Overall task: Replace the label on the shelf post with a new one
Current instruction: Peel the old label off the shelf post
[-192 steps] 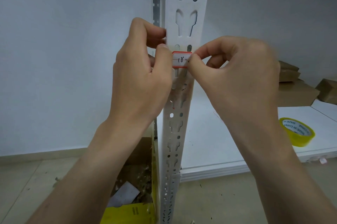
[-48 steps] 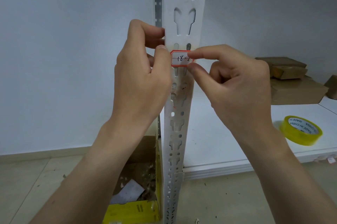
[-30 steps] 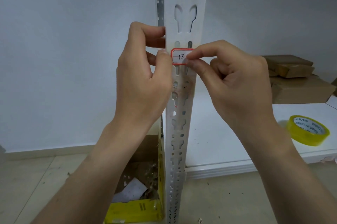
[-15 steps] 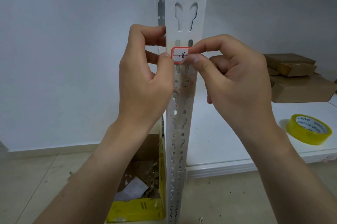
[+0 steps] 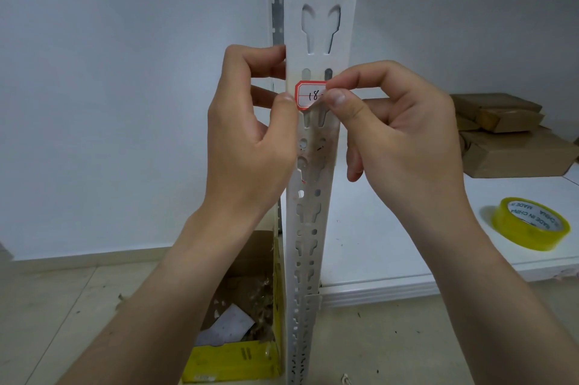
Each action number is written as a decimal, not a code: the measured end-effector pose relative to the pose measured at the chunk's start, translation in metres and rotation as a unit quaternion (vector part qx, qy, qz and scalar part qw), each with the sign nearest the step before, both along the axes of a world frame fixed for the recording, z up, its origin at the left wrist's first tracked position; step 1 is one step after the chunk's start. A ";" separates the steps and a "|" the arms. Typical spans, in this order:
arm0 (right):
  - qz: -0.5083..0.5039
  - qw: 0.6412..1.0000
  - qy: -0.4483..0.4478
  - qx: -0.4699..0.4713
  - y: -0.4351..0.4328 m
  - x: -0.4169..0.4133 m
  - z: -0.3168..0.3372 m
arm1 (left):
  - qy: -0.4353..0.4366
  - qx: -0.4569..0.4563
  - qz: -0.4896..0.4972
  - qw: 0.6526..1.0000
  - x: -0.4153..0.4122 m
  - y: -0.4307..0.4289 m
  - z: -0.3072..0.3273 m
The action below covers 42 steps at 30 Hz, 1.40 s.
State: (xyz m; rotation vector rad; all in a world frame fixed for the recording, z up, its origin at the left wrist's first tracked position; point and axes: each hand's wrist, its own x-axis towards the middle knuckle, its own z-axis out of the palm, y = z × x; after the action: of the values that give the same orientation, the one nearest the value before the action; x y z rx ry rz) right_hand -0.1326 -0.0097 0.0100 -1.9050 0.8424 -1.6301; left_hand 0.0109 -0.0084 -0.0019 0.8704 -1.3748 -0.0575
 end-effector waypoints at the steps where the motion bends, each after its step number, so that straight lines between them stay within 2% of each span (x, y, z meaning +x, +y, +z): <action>1: 0.003 1.000 -0.005 0.007 0.000 0.000 0.000 | 0.001 0.000 -0.004 1.000 0.000 0.000 0.000; 12: 0.002 0.999 -0.034 0.028 0.002 0.004 0.000 | 0.002 0.003 -0.020 1.000 0.001 0.001 -0.001; 20: 0.006 0.998 -0.060 0.033 0.000 0.006 -0.002 | -0.034 0.006 -0.027 0.999 0.003 0.000 -0.003; 26: 0.017 0.997 -0.078 -0.001 0.003 0.002 -0.001 | -0.026 0.002 -0.026 0.999 0.003 0.000 -0.003; 30: -0.024 0.995 0.011 -0.094 0.005 -0.002 -0.001 | -0.018 0.000 -0.035 0.999 0.001 0.001 -0.002; 35: -0.106 0.970 0.135 -0.170 -0.006 -0.001 -0.008 | -0.016 0.004 -0.042 0.999 0.003 0.001 -0.003; 42: -0.142 0.960 0.136 -0.197 -0.012 0.002 -0.010 | -0.014 0.004 -0.050 0.999 0.003 0.001 -0.003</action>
State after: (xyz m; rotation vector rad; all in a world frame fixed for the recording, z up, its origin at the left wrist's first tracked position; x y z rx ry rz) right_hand -0.1305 -0.0217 -0.0001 -2.4204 0.9973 -1.8377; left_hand 0.0143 -0.0072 -0.0046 0.8118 -1.4452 -0.1272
